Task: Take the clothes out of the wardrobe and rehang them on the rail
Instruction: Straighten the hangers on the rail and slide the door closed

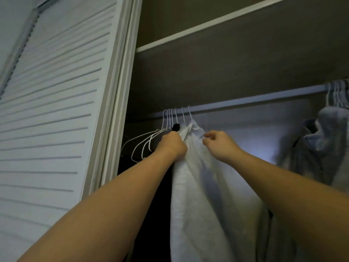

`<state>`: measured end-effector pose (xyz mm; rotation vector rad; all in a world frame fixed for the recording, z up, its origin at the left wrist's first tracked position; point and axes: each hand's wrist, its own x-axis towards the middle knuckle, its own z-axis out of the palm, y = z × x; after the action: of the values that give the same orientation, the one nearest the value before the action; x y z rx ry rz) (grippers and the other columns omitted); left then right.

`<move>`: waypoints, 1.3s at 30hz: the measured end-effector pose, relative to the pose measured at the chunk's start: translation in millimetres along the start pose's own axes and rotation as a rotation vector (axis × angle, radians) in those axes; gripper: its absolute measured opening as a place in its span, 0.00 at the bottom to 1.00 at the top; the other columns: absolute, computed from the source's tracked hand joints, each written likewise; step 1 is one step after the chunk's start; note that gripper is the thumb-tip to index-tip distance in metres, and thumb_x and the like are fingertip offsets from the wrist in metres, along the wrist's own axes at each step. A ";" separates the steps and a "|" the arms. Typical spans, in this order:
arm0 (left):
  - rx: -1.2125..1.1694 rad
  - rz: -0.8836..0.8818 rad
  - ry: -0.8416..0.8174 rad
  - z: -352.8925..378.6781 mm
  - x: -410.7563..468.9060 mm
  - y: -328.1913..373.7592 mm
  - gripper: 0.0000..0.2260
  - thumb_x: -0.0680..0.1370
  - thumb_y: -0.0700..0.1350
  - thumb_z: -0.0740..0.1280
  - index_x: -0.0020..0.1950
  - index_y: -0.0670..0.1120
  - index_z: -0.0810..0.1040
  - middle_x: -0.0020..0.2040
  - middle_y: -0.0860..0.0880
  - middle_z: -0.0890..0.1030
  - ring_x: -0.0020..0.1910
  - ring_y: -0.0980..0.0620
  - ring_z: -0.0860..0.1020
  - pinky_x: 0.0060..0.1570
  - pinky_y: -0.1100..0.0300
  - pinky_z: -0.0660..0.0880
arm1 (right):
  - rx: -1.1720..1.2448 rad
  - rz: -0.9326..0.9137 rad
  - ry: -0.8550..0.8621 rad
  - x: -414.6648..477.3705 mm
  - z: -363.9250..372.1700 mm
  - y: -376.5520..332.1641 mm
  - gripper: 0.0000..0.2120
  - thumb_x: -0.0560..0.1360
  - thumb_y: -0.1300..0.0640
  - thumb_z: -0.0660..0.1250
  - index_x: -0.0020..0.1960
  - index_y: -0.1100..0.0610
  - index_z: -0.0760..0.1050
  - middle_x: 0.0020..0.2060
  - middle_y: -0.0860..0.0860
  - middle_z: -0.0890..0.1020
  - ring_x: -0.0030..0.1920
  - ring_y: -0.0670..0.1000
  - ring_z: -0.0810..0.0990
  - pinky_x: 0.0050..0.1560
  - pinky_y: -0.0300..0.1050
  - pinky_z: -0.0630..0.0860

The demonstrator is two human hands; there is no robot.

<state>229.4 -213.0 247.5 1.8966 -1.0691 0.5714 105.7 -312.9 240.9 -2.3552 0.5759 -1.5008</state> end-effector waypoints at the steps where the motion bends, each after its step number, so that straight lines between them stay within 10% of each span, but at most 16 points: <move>1: -0.041 0.009 0.003 1.8 -1.0 3.3 0.15 0.80 0.45 0.66 0.64 0.39 0.74 0.62 0.39 0.77 0.59 0.40 0.77 0.46 0.56 0.69 | 0.045 0.020 0.001 0.9 2.7 -1.0 0.18 0.80 0.52 0.62 0.65 0.60 0.76 0.61 0.57 0.80 0.62 0.58 0.76 0.62 0.49 0.72; 11: -0.109 0.279 -0.088 34.7 -12.6 46.0 0.12 0.80 0.46 0.63 0.58 0.41 0.78 0.55 0.38 0.81 0.46 0.42 0.78 0.33 0.57 0.68 | 0.409 0.239 -0.010 3.7 -16.5 -7.5 0.11 0.77 0.44 0.65 0.48 0.51 0.78 0.51 0.55 0.82 0.53 0.56 0.81 0.46 0.56 0.80; 16: 0.318 0.348 0.179 17.4 -10.4 38.3 0.27 0.83 0.62 0.48 0.62 0.49 0.79 0.63 0.43 0.78 0.65 0.39 0.72 0.60 0.45 0.67 | 0.365 0.312 -0.027 5.8 -38.8 -4.1 0.17 0.76 0.44 0.68 0.58 0.54 0.72 0.45 0.50 0.76 0.43 0.51 0.75 0.48 0.62 0.78; 21: 0.519 0.023 0.139 -14.2 14.5 20.9 0.27 0.78 0.60 0.63 0.73 0.47 0.68 0.71 0.40 0.69 0.69 0.37 0.67 0.66 0.40 0.64 | 0.323 0.324 -0.119 8.9 -45.4 -10.3 0.36 0.72 0.39 0.71 0.72 0.55 0.65 0.64 0.53 0.70 0.59 0.58 0.70 0.45 0.62 0.78; 25: 0.304 -0.158 -0.095 -22.5 27.2 3.7 0.18 0.78 0.51 0.66 0.65 0.45 0.74 0.57 0.42 0.77 0.53 0.42 0.78 0.56 0.48 0.77 | 0.252 0.320 -0.157 10.7 -41.5 -20.8 0.39 0.69 0.39 0.73 0.73 0.54 0.63 0.68 0.53 0.71 0.65 0.61 0.71 0.46 0.63 0.77; 30: 0.034 -0.138 -0.073 -16.4 28.4 -3.5 0.13 0.80 0.39 0.63 0.62 0.35 0.75 0.59 0.37 0.79 0.56 0.39 0.80 0.53 0.51 0.79 | 0.227 0.297 -0.169 13.0 -38.0 -26.6 0.27 0.74 0.55 0.67 0.70 0.59 0.65 0.56 0.59 0.77 0.54 0.60 0.77 0.44 0.66 0.80; 34: -0.112 -0.090 -0.077 -8.9 25.8 -5.4 0.10 0.79 0.37 0.63 0.58 0.35 0.77 0.53 0.36 0.81 0.53 0.38 0.81 0.49 0.50 0.79 | 0.233 0.243 -0.143 6.9 -37.1 -20.9 0.22 0.79 0.63 0.59 0.73 0.60 0.61 0.43 0.54 0.72 0.40 0.53 0.74 0.32 0.49 0.75; 39: -0.216 0.047 -0.093 9.7 21.3 8.1 0.10 0.80 0.37 0.60 0.56 0.36 0.77 0.51 0.36 0.82 0.49 0.39 0.81 0.52 0.48 0.79 | 0.274 0.226 -0.169 1.8 -38.3 -5.7 0.18 0.80 0.65 0.57 0.69 0.58 0.66 0.44 0.54 0.74 0.39 0.53 0.73 0.41 0.50 0.72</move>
<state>233.6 -233.1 261.4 1.7269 -1.1884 0.3799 72.6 -309.8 260.7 -2.1019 0.5360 -1.1861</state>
